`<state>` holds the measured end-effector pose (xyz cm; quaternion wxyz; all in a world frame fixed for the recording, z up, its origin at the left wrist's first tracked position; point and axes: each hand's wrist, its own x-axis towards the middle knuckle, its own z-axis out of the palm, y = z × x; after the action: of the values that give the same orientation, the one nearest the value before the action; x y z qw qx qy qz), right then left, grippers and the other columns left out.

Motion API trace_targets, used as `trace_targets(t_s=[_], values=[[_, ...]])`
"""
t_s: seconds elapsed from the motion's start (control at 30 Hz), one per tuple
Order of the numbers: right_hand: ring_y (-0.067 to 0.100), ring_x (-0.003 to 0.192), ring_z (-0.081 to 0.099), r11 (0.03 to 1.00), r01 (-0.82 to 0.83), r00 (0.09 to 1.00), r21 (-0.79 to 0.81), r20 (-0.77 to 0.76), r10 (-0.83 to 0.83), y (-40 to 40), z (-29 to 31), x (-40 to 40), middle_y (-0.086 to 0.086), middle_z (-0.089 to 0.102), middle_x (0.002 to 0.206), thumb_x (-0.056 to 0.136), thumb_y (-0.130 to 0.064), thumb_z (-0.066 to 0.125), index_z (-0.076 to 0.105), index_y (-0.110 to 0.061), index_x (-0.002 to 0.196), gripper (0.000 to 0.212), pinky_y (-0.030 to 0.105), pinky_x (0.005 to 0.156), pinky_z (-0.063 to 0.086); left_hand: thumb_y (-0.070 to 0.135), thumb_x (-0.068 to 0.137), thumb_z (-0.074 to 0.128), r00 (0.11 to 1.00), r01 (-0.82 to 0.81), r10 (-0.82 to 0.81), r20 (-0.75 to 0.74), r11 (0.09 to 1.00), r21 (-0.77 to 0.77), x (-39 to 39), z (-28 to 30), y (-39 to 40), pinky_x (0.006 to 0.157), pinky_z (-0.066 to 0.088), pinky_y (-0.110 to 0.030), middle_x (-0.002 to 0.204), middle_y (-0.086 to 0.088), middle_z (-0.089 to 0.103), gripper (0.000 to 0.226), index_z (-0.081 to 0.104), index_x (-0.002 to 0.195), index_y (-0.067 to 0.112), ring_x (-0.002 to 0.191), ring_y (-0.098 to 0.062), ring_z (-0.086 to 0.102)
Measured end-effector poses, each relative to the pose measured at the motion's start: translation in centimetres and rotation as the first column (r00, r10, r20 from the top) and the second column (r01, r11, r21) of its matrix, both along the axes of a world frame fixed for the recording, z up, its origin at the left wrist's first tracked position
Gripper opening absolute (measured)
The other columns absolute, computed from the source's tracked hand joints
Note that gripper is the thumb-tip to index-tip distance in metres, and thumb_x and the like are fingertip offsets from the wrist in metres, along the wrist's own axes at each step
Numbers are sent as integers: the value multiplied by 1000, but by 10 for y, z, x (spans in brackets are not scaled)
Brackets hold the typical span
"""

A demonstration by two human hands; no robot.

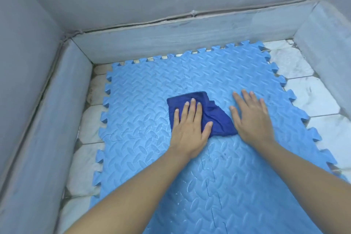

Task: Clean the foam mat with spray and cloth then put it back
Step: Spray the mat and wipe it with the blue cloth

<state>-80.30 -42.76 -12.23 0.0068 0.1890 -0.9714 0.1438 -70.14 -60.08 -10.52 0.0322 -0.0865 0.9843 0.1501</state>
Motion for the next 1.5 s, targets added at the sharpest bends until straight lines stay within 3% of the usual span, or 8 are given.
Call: trace_targets(t_s=[0.17,0.43,0.57,0.67,0.9,1.03,1.23,1.5], values=[[28,146,29,996,55,998,-70,8,-55,4,-2,0,14,37,155,97,-36,28,46,-14,143,55,48,121,11,69,89,15,968,-252,251,-15,966,-55,-26,-19,-40,116,-14,-45,161,6,-8,80,-2,153,25,147,-13,-9],[31,144,34,998,51,998,-21,-20,-51,-5,-4,0,17,40,152,93,-35,28,45,-11,144,59,49,119,16,56,97,17,685,-717,724,86,690,-99,-47,-18,-191,117,-5,-52,161,-1,-4,66,1,153,26,148,-20,-6],[30,144,33,998,62,998,-14,-13,-62,0,-6,0,16,40,153,93,-36,28,44,-12,144,59,49,120,15,39,101,24,946,-324,324,-10,945,-42,-65,-15,-113,118,-4,-45,161,2,1,54,10,153,31,148,-18,-2],[30,144,33,997,62,998,-42,-13,-62,0,-5,-1,16,40,153,92,-37,29,45,-12,144,59,49,120,14,43,100,27,999,-33,33,5,999,-28,-71,-14,-75,117,-7,-42,161,7,1,54,12,151,35,147,-14,-2],[27,144,32,996,58,998,-68,-4,-59,-4,-2,-1,13,40,153,92,-35,34,47,-13,142,56,47,120,14,40,100,23,786,-605,604,130,795,-36,-90,-11,-229,117,-3,-51,161,2,0,54,13,152,31,148,-19,-3],[30,143,34,998,43,999,-39,-26,-44,-1,-2,-1,16,42,151,91,-36,31,48,-11,141,58,50,119,17,42,100,19,894,-430,429,128,903,-27,2,-10,-229,118,3,-49,161,1,1,54,14,152,28,148,-24,0],[30,143,35,998,58,997,-15,-53,-58,-4,-6,-2,16,42,151,91,-38,25,48,-10,141,62,49,120,16,56,96,11,985,158,-154,83,987,-42,71,-5,-106,118,-6,-34,159,14,-4,55,10,150,42,147,-10,-8],[27,146,29,996,80,997,-36,-17,-80,-5,-1,-2,14,36,156,91,-36,30,45,-13,144,59,48,121,10,53,95,30,938,-319,316,142,948,0,-86,-10,-130,115,-9,-51,161,6,-7,62,8,151,38,147,-23,-9]])
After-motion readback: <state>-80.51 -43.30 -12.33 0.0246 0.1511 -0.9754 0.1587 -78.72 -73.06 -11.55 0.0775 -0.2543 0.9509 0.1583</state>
